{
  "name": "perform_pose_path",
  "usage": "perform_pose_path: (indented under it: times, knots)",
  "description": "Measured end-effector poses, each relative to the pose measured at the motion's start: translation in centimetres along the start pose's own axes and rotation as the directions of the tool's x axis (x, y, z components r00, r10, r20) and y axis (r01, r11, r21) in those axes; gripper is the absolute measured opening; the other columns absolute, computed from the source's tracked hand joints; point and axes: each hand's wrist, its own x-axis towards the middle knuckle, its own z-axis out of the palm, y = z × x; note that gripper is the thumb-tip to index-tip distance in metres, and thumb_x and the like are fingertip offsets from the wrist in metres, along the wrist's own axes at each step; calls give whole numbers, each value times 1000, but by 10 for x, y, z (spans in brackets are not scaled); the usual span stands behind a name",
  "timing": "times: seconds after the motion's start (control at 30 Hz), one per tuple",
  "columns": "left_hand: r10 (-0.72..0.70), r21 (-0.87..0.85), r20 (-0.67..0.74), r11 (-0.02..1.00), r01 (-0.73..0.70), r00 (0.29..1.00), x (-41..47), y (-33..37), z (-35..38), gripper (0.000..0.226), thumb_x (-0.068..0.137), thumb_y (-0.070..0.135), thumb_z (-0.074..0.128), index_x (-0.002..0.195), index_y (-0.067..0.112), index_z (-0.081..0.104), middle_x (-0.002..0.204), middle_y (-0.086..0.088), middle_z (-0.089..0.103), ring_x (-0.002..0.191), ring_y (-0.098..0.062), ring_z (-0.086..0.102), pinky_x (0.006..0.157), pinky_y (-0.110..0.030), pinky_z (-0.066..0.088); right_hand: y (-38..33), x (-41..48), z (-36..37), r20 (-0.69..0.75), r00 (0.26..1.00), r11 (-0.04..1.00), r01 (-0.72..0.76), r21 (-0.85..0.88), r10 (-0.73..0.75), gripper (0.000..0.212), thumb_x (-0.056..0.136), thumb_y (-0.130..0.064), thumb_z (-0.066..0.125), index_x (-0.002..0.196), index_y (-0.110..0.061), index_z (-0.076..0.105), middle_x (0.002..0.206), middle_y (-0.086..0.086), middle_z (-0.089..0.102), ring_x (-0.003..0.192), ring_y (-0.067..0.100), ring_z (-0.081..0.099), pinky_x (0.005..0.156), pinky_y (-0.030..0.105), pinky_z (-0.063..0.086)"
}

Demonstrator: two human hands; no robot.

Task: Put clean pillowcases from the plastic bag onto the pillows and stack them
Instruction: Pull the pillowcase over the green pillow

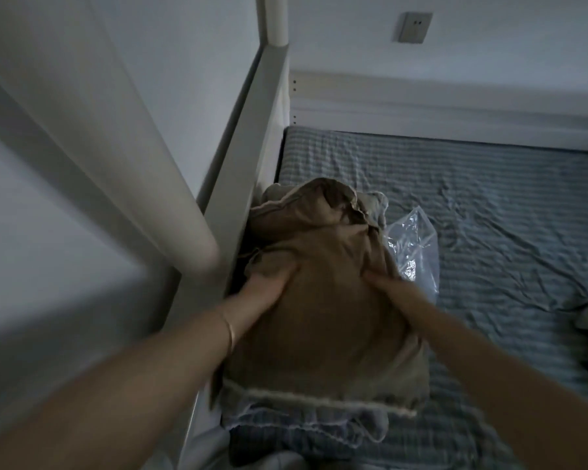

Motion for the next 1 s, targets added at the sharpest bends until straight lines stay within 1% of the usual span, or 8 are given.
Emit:
perform_pose_path:
  times: [0.1,0.2,0.33,0.47,0.67,0.77,0.9,1.0]
  knots:
    - [152,37,-140,988,-149,978,6,58,-34,66,90,53,47,139,10,41,144,-11,41,132,-27,39,103,-25,29,-51,-10,-23,-104,982,966,174,191,-156,50,75,-41,72,115,-14,61,116,7,63,104,22,58,92,27,45]
    - [272,339,-134,916,-214,953,-6,38,-32,52,93,45,46,134,13,48,134,-11,52,123,-29,49,98,-28,36,-23,-13,-17,-128,976,982,185,40,-178,44,87,-39,61,125,-17,55,115,11,60,107,25,56,88,23,41]
    - [-245,726,80,679,112,966,1,-57,10,46,99,31,41,138,8,41,139,-11,47,123,-27,47,100,-27,37,78,-3,22,29,994,974,-101,-205,109,60,86,-32,64,137,-8,45,123,20,55,114,32,52,102,39,38]
    - [-236,463,-135,844,272,962,30,-58,28,70,95,46,40,147,9,11,145,-15,30,124,-32,44,100,-37,40,104,0,32,94,978,939,-147,-311,184,72,87,-34,62,141,0,30,138,20,45,125,33,46,99,30,38]
    - [-242,95,-263,957,275,934,116,1,11,102,80,67,51,149,10,2,153,-14,18,136,-36,28,109,-44,29,13,56,13,-27,955,911,275,-306,-297,86,67,-61,64,137,-21,38,132,6,49,121,25,50,100,45,44]
    - [-268,-61,-270,963,261,925,146,2,19,109,73,64,63,148,6,9,150,-14,27,134,-34,33,110,-39,28,-20,99,15,-47,962,937,250,-243,-269,106,55,-67,70,140,-18,29,136,6,45,123,26,47,102,43,42]
    - [-48,25,-403,998,64,914,155,-1,41,59,83,42,65,124,2,52,126,-17,56,113,-32,53,85,-25,38,-31,129,30,-24,997,991,65,-120,-68,94,69,-46,76,140,-7,29,141,9,43,127,27,43,99,30,37]
    - [174,24,-591,980,-199,788,146,25,38,45,89,34,59,122,4,57,125,-13,58,117,-28,51,92,-22,35,-42,130,33,-66,981,975,171,-139,-182,74,69,-38,79,130,-10,46,127,10,56,115,27,53,89,29,41]
